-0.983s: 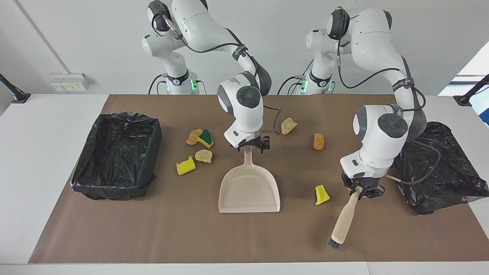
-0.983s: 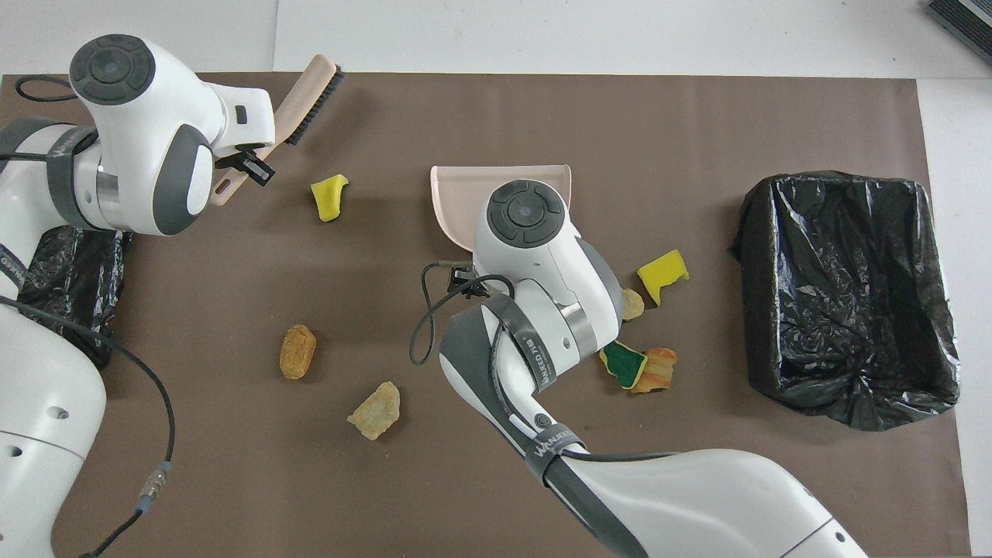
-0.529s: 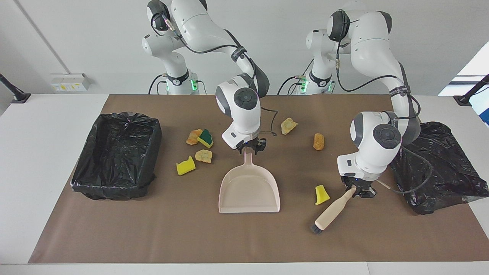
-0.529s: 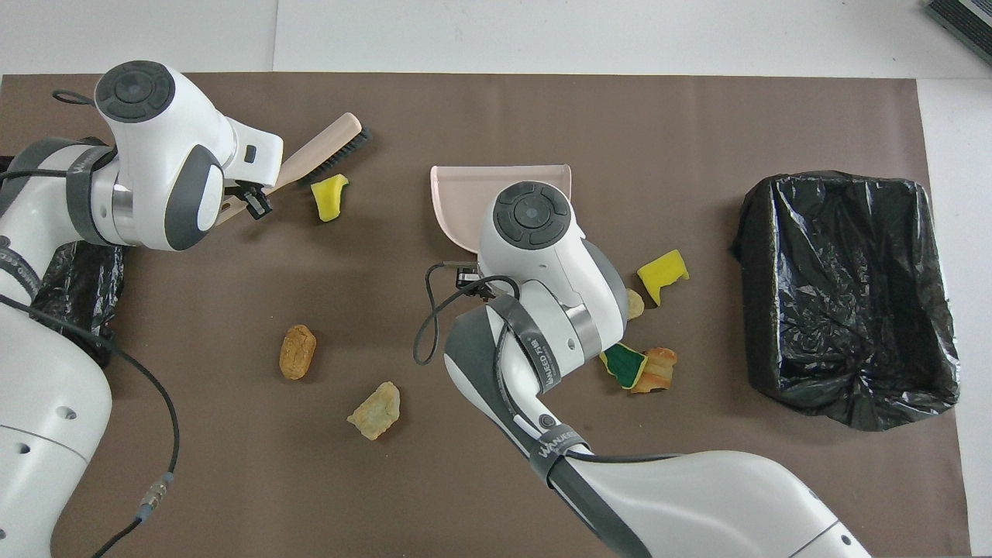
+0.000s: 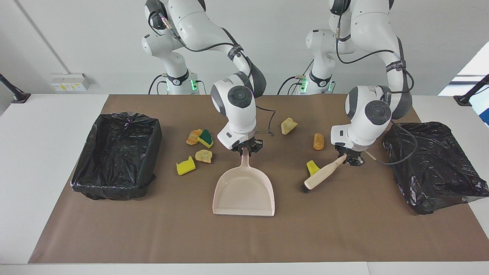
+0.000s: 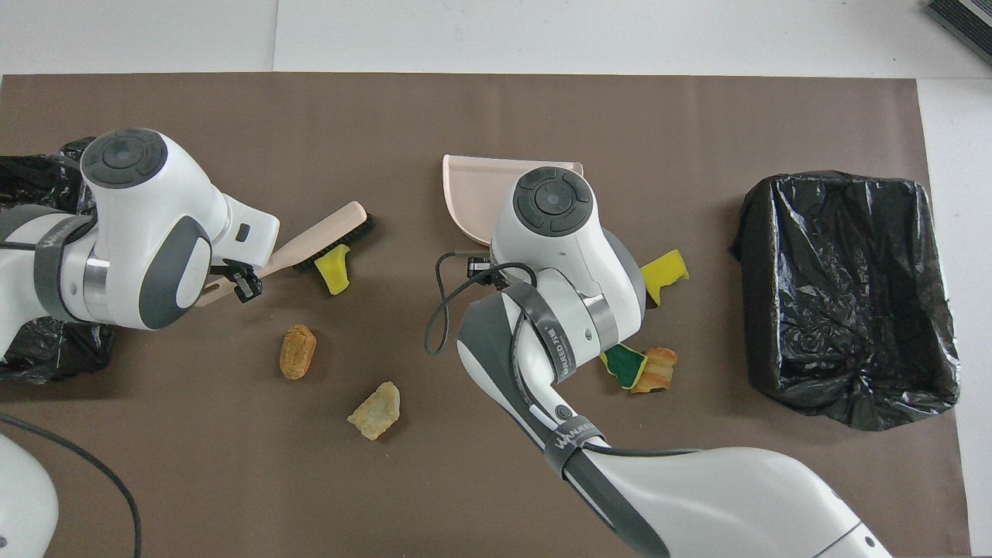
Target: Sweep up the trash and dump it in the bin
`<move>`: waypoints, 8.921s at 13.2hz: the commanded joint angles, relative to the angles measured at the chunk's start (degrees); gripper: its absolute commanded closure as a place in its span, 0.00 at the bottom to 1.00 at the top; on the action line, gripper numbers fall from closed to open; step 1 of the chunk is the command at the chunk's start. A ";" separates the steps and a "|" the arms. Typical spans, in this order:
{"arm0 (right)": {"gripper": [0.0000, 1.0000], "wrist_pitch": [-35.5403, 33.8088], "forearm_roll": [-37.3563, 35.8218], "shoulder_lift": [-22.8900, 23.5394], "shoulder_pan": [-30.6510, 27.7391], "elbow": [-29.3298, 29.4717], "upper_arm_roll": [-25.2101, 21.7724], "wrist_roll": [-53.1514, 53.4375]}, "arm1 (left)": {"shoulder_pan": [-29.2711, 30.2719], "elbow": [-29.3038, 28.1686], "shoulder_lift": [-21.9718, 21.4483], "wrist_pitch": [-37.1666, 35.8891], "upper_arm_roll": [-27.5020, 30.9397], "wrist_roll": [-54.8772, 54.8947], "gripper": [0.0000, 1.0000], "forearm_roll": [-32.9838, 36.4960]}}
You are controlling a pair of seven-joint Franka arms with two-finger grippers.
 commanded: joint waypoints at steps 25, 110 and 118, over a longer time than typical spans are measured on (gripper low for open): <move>1.00 5.61 -12.76 -27.25 1.43 -37.41 0.50 -72.61 | -1.61 -32.22 -36.10 -9.64 0.22 -60.26 1.00 3.84; 1.00 2.71 -12.40 -27.87 1.17 -39.35 0.68 -66.19 | -29.45 -13.52 -12.20 -4.26 -1.80 -52.09 1.00 -8.98; 1.00 2.62 -12.49 -27.78 1.08 -39.26 0.59 -66.37 | -27.81 -11.49 -14.47 -7.85 -1.36 -60.11 1.00 -10.40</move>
